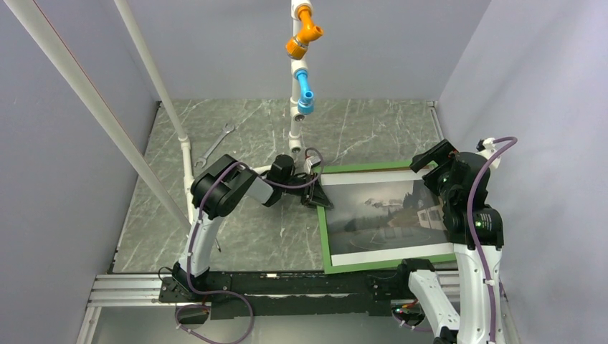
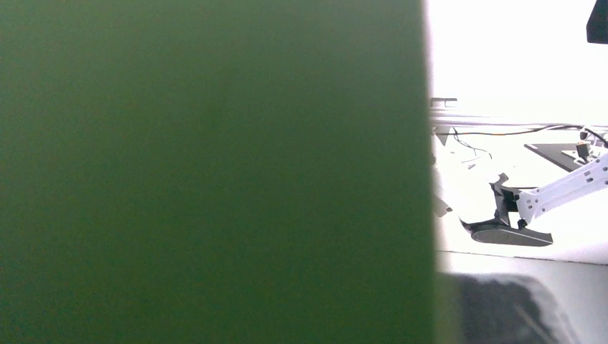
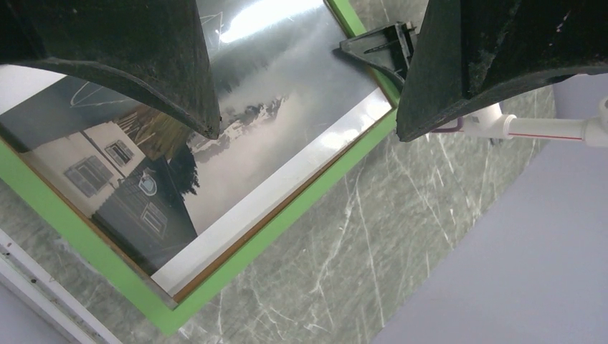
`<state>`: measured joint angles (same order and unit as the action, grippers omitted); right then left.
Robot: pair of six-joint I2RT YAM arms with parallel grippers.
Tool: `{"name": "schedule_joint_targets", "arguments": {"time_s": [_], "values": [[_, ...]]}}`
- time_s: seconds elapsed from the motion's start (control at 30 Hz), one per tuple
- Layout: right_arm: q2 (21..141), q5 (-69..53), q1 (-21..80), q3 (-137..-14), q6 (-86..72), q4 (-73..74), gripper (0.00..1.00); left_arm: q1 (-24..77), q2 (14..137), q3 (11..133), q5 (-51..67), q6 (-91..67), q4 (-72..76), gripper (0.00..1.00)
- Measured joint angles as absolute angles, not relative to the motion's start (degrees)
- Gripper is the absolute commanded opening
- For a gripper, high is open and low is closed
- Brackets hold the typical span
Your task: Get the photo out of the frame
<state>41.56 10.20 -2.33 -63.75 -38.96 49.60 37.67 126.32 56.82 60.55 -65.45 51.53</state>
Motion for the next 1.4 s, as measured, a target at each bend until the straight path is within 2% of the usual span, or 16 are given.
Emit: {"name": "schedule_joint_targets", "arguments": {"time_s": [0.17,0.2,0.3,0.37,0.43,0.6,0.87,1.07,1.4], "values": [[41.32,10.15,-2.33,-63.24,-38.96,49.41,0.94,37.69,126.32,62.0,60.34,-60.77,40.25,0.0],[41.3,10.15,-2.33,-63.02,-38.96,49.43,0.94,37.71,126.32,63.61,60.03,-59.18,36.51,0.04],[41.3,10.11,-2.33,-62.57,-38.81,49.36,0.95,37.87,126.21,65.8,59.09,-56.01,30.24,0.27],[41.32,9.89,-2.33,-62.22,-38.37,49.25,0.96,37.87,125.75,66.26,58.0,-54.76,26.24,0.34],[41.41,9.19,-2.33,-61.76,-37.63,49.17,0.96,37.89,125.03,66.24,56.6,-53.65,22.81,0.46],[42.35,6.79,-2.33,-60.49,-36.03,48.38,0.98,38.09,123.9,65.76,52.69,-49.54,18.72,0.59],[44.29,0.6,-2.24,-55.55,-32.93,46.94,0.99,38.24,117.43,62.02,48.29,-45.78,17.47,0.95],[45.63,-2.57,1.98,-51.03,-32.53,46.22,0.99,38.35,113.06,60.07,44.18,-42.87,13.72,0.99],[53.76,2.5,29.56,-47.72,-36.49,41.47,0.98,39.2,100.88,51.42,36.47,-37.28,3.25,0.99]]}}
